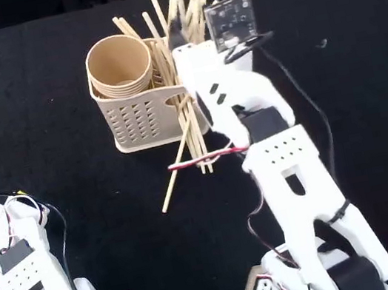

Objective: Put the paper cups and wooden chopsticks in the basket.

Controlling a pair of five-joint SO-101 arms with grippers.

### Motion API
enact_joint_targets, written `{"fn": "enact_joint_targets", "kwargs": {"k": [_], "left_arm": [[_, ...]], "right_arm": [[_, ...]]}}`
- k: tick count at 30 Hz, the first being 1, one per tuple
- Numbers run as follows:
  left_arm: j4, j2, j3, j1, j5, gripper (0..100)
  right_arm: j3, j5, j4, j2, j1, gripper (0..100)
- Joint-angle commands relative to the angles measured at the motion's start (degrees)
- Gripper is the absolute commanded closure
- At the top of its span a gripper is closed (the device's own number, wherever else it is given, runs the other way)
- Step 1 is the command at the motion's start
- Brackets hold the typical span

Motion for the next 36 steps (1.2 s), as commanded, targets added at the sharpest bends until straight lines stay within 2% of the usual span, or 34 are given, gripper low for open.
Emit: {"fn": "enact_joint_targets", "kwargs": {"k": [1,6,10,12,16,20,22,28,32,36], "left_arm": [[-1.1,-1.1,-1.1,-0.5,0.4,91],[-1.1,-1.1,-1.1,-0.5,0.4,91],[-1.1,-1.1,-1.1,-0.4,0.4,91],[-0.9,-1.1,-1.1,-0.4,0.4,91],[-0.7,-1.1,-1.6,-0.4,-0.3,92],[-0.4,-1.7,-2.3,1.1,-4.8,92],[3.7,-3.8,-4.0,3.6,-7.6,92],[22.2,-18.4,-10.5,17.8,-15.6,92],[23.7,-31.3,-6.1,22.8,-24.1,97],[24.3,-45.4,3.4,23.0,-28.9,96]], "right_arm": [[-3.6,-0.6,1.0,-6.2,-2.5,83.6],[-3.1,-0.3,4.5,-16.8,-2.5,87.6],[-2.2,-0.2,18.5,-26.0,0.6,98.5],[0.1,-0.2,25.6,-30.6,3.3,97.5],[9.5,-0.1,32.7,-40.3,11.3,98.1],[24.0,-0.1,33.2,-51.3,17.5,98.2],[31.2,-0.1,33.6,-57.4,19.5,98.4],[49.8,-0.2,33.7,-75.8,21.5,98.1],[56.0,-0.6,34.0,-80.2,21.5,98.1],[59.3,-0.7,34.1,-78.5,21.5,98.2]]}}
